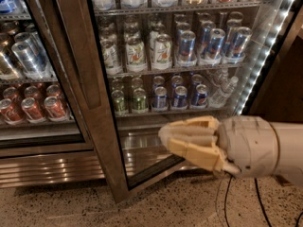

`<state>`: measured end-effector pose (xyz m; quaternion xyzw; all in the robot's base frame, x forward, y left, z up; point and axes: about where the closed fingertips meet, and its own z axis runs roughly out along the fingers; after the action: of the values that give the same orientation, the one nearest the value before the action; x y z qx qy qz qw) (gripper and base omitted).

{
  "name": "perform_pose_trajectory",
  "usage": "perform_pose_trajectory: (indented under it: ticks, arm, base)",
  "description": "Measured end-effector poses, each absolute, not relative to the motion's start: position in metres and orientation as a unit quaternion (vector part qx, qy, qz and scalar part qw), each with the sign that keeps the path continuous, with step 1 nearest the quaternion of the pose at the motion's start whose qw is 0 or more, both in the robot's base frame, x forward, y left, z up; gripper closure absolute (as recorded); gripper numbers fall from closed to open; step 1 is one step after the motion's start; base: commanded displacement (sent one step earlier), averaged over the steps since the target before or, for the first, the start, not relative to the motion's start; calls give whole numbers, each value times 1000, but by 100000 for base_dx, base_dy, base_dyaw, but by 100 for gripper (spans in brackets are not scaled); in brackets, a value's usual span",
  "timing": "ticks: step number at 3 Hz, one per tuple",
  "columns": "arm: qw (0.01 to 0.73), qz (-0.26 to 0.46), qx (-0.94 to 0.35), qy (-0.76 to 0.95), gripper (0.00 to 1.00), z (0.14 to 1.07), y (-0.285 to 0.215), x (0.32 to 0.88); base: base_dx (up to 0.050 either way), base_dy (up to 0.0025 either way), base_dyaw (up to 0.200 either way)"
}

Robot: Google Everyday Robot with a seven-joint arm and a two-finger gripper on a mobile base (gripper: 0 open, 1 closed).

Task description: Open right fridge door

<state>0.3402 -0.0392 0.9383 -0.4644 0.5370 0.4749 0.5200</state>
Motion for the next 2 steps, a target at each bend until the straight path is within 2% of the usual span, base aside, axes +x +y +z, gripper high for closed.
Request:
perform_pose_trajectory:
  ticks: [1,2]
  arm:
    - [520,504,-457,517,100,938,-39,258]
    - [520,504,-457,517,100,938,-39,258]
  base:
    - [0,0,0]
    - [-4494,202,-8996]
